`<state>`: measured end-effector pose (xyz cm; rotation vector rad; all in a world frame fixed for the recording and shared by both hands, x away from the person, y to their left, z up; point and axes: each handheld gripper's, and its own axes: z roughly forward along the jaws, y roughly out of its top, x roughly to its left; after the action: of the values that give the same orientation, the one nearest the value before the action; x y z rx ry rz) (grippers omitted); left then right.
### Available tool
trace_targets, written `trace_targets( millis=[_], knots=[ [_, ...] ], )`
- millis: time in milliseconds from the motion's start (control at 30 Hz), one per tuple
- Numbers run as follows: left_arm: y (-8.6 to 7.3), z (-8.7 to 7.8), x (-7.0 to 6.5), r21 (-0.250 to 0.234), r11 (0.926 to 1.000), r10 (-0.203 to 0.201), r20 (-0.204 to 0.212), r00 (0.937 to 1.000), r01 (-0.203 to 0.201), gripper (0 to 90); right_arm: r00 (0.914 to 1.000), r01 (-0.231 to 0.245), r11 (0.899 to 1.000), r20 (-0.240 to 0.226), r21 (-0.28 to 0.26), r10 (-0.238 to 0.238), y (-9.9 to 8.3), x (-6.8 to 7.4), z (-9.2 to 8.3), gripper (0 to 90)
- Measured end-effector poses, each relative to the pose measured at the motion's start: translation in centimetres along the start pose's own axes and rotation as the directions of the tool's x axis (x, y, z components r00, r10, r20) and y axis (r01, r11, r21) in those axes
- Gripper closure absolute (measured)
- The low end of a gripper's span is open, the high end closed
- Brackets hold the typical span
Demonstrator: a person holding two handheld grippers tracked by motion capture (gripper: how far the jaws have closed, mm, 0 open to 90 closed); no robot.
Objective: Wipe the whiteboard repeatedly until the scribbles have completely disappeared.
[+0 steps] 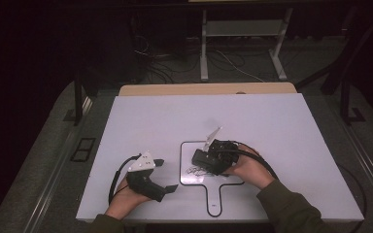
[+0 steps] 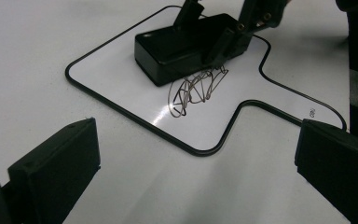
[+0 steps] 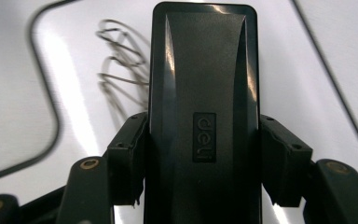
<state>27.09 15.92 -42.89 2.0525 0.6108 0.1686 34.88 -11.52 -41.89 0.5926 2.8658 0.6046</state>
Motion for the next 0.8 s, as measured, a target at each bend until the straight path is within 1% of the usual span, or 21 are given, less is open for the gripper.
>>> trace_targets(
  millis=[33, 67, 100, 133, 200, 267, 333, 433, 600, 633, 700, 733, 800],
  knots=[
    [0.0, 0.0, 0.0, 0.001, 1.0000, -0.001, 0.000, 1.0000, 0.001, 0.0, 0.9999, -0.017, 1.000, -0.001, -0.001, 0.017, -0.1, -0.2, 0.0, 38.5],
    [0.0, 0.0, 0.0, 0.001, 1.0000, 0.000, 0.000, 1.0000, 0.000, 0.0, 0.9997, -0.023, 1.000, 0.008, 0.001, 0.023, -0.2, -0.5, -0.1, 38.5],
    [0.0, 0.0, 0.0, 0.001, 1.0000, -0.002, 0.001, 1.0000, 0.002, 0.0, 0.9996, -0.022, 1.000, 0.016, 0.002, 0.022, -0.3, -0.8, -0.1, 38.5],
    [0.0, 0.0, 0.0, 0.001, 1.0000, -0.003, 0.000, 1.0000, 0.003, 0.0, 0.9995, -0.029, 1.000, 0.014, 0.003, 0.029, -0.4, -0.9, -0.1, 38.6],
    [0.0, 0.1, 0.0, -0.001, 1.0000, -0.004, 0.001, 1.0000, 0.004, 0.0, 0.9995, -0.029, 1.000, 0.013, 0.002, 0.028, -0.4, -0.9, -0.1, 38.5],
    [0.0, 0.1, 0.0, -0.002, 1.0000, -0.004, 0.001, 1.0000, 0.004, 0.0, 0.9996, -0.028, 1.000, -0.003, 0.000, 0.028, -0.3, -0.6, 0.0, 38.5],
    [0.0, 0.0, 0.0, 0.001, 1.0000, -0.003, 0.001, 1.0000, 0.003, 0.0, 0.9998, -0.010, 1.000, -0.015, 0.000, 0.010, -0.1, -0.1, 0.0, 38.5],
    [0.0, 0.1, 0.0, -0.002, 1.0000, -0.002, 0.000, 1.0000, 0.002, 0.0, 0.9996, 0.018, 1.000, -0.022, 0.004, -0.018, 0.3, 0.7, 0.1, 38.5],
    [0.0, 0.0, 0.0, 0.001, 1.0000, -0.001, 0.000, 1.0000, 0.001, 0.0, 0.9982, 0.040, 0.999, -0.045, 0.001, -0.040, 0.9, 2.0, 0.2, 38.5],
    [0.0, 0.0, 0.0, 0.000, 1.0000, -0.001, 0.000, 1.0000, 0.001, 0.0, 0.9979, 0.054, 0.999, -0.038, 0.006, -0.054, 0.9, 2.0, 0.2, 38.5],
    [0.0, 0.0, 0.0, -0.003, 1.0000, -0.003, -0.001, 1.0000, 0.003, 0.0, 0.9980, 0.040, 0.999, -0.049, 0.001, -0.039, 0.9, 1.9, 0.2, 38.5],
    [0.0, 0.0, 0.0, -0.004, 1.0000, -0.003, -0.001, 1.0000, 0.003, 0.0, 0.9982, 0.043, 0.999, -0.042, 0.005, -0.043, 0.8, 1.6, 0.2, 38.5],
    [0.0, 0.0, 0.0, -0.005, 1.0000, -0.002, -0.001, 1.0000, 0.002, 0.0, 0.9990, 0.030, 1.000, -0.033, 0.005, -0.030, 0.6, 1.2, 0.1, 38.5]
  ],
)
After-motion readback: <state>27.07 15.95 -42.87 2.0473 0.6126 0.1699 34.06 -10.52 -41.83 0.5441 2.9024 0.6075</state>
